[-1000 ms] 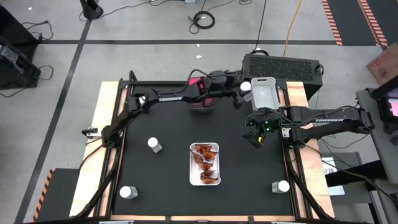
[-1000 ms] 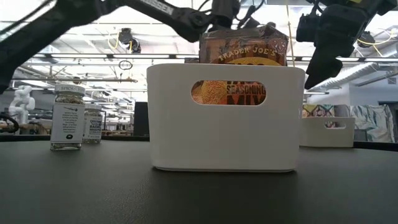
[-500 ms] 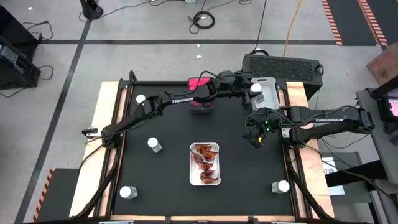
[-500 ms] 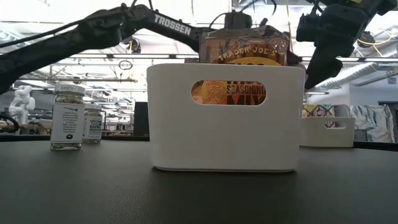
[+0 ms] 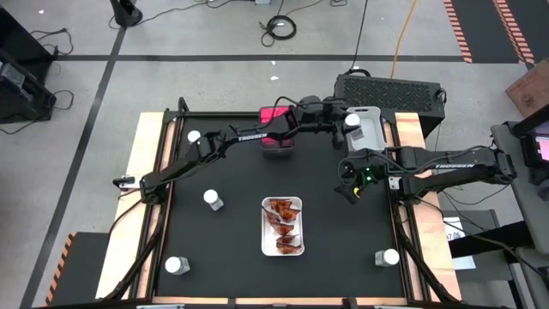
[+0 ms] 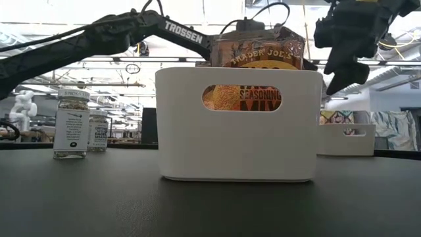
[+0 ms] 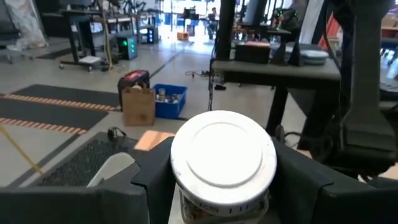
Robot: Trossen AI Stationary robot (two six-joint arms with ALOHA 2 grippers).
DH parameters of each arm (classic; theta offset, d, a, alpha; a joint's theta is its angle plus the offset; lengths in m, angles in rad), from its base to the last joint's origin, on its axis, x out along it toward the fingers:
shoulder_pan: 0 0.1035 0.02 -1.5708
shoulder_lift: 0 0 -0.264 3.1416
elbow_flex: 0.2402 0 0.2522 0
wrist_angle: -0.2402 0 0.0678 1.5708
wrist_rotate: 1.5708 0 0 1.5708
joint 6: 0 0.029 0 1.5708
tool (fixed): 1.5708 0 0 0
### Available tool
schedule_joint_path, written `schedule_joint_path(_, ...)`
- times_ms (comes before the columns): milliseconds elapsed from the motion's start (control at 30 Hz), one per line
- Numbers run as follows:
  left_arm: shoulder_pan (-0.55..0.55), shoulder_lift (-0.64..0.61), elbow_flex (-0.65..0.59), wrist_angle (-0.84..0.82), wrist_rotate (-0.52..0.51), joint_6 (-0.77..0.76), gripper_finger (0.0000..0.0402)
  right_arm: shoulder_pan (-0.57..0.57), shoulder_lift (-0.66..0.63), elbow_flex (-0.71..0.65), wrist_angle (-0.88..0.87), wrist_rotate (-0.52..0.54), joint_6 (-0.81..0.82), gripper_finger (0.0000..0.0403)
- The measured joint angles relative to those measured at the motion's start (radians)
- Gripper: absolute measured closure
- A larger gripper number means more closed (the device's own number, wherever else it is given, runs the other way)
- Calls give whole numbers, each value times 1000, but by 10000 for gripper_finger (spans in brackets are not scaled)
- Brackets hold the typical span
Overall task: Sort spices by type
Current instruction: Put the white seasoning bottle into the gray bin
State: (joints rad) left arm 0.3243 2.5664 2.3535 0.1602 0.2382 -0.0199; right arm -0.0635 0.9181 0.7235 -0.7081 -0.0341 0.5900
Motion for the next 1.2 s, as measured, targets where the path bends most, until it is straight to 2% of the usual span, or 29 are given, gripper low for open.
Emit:
schedule_joint_path(167, -5, 6, 0, 16, 1, 3, 195, -2, -55, 39, -64, -52, -71, 78)
schedule_joint_path(300, -3, 20, 0, 40, -3, 1, 195, -2, -150, 100, -86, -43, -78, 78)
schedule_joint_path(500, -4, 48, 0, 83, -43, 19, 195, -3, -280, 153, -151, 101, -25, 78)
schedule_joint_path(667, 3, 79, 3, 105, -66, 28, 195, -3, -350, 169, -149, 125, 5, 78)
schedule_joint_path(733, 9, 92, 2, 101, -66, 29, 195, -3, -363, 169, -145, 137, 23, 78)
schedule_joint_path(967, 15, 155, 3, 248, -48, 30, 195, -3, -367, 169, -77, 141, -17, 78)
schedule_joint_path(1200, 8, 165, 3, 289, 22, 137, 195, -3, -357, 169, -83, 142, -26, 78)
